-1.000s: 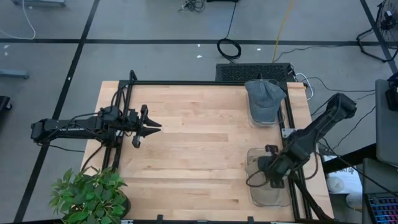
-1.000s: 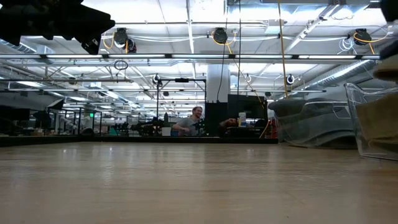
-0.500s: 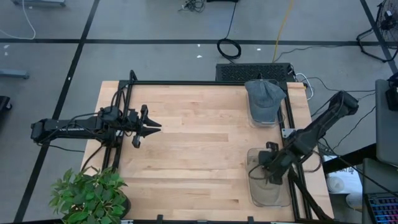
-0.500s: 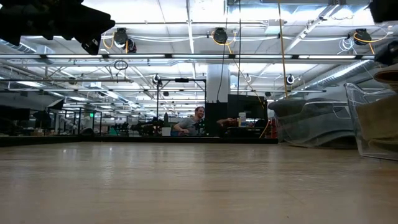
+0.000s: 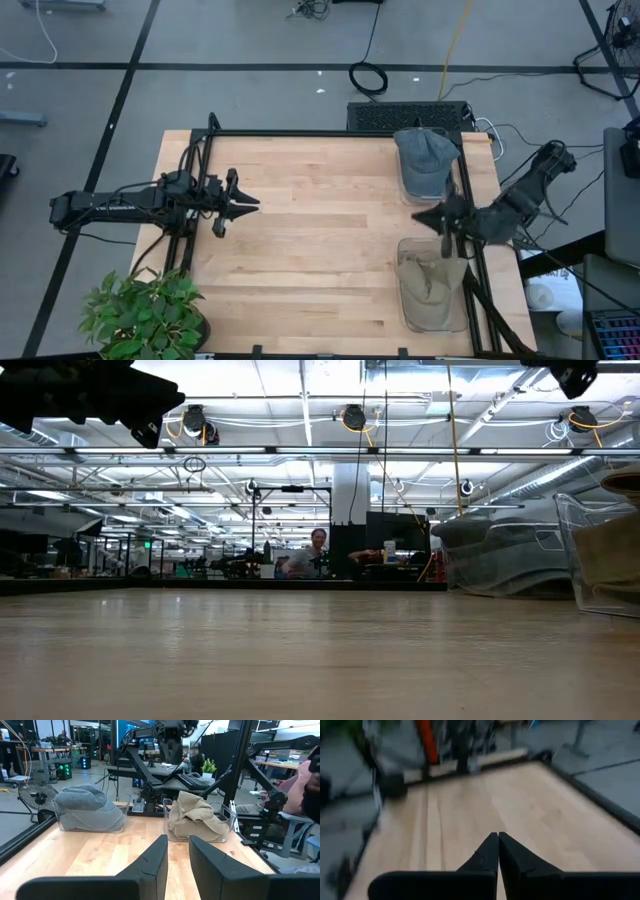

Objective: Pick & Place hat
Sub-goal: Return to Home Position

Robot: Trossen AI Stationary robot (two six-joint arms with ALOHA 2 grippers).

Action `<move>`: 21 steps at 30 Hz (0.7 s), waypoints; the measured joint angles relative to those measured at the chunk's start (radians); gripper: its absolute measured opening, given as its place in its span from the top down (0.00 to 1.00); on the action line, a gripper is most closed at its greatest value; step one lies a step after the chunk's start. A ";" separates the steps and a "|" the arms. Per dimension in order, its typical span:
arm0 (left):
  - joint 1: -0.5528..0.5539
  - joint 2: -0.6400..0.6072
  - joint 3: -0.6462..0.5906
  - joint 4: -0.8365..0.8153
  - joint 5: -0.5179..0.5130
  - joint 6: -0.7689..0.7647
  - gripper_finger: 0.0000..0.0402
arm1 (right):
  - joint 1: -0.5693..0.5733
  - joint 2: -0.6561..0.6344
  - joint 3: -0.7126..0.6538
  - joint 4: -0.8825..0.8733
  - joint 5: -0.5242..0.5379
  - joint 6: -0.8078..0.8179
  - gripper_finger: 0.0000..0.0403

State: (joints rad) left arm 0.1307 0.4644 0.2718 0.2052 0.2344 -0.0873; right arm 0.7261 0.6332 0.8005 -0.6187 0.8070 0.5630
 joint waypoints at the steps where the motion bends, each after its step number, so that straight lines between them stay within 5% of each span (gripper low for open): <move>1: 0.000 0.000 0.000 0.000 0.000 0.002 0.79 | 0.000 -0.010 -0.004 0.041 0.036 -0.002 1.00; 7: 0.000 0.000 0.000 0.000 0.000 0.001 0.79 | 0.000 -0.030 -0.021 0.111 0.058 -0.052 0.99; 12: 0.000 0.000 0.000 0.001 0.000 0.004 0.79 | -0.023 -0.042 -0.229 0.350 0.051 -0.277 0.99; 18: 0.000 0.000 0.000 0.002 0.000 0.005 0.79 | -0.103 -0.115 -0.551 0.982 -0.408 -0.571 0.99; 21: 0.000 0.000 0.000 0.027 -0.014 0.005 0.79 | -0.171 -0.166 -0.630 1.082 -0.466 -0.559 0.99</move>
State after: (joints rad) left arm 0.1307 0.4641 0.2718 0.2322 0.2209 -0.0818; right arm 0.5551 0.4673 0.1705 0.4636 0.3406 0.0042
